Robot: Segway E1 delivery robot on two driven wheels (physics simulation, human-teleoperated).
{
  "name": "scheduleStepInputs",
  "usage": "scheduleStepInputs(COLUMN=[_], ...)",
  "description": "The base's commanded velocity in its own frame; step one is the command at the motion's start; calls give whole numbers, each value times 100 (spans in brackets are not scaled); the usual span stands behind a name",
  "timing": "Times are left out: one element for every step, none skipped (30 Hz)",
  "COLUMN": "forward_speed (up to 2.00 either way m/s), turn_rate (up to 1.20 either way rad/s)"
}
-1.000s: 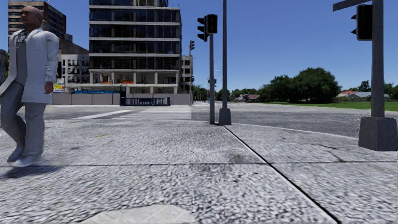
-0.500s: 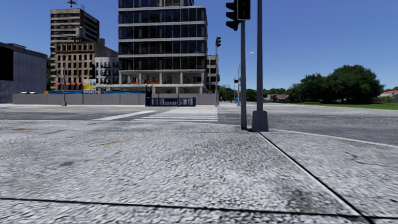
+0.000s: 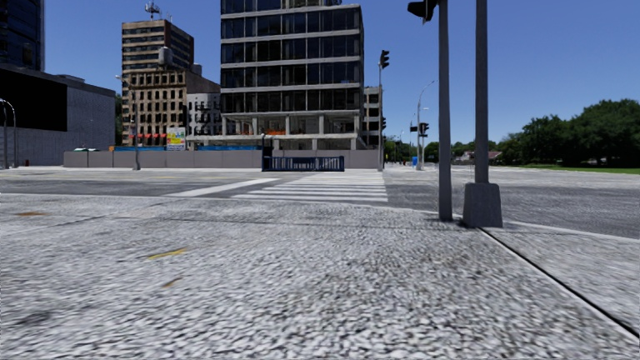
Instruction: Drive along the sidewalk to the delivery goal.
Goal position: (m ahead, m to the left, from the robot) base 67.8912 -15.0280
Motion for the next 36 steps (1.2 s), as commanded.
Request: scheduleStepInputs(forward_speed=[200, 200, 200, 200, 200, 200, 200, 200, 200, 200, 200, 200, 200, 200, 200, 200, 200, 200, 200, 200, 200, 200, 200, 200, 200, 200, 200, 200, 200, 200, 200, 200, 200, 200, 200, 200], turn_rate=[0, 0, 0, 0, 0, 0, 0, 0, 0, 0, 0, 0, 0, 0, 0, 0, 0, 0, 0, 0, 0, 0, 0, 0, 0, 0, 0, 0, 0, 0, 0, 0, 0, 0, 0, 0])
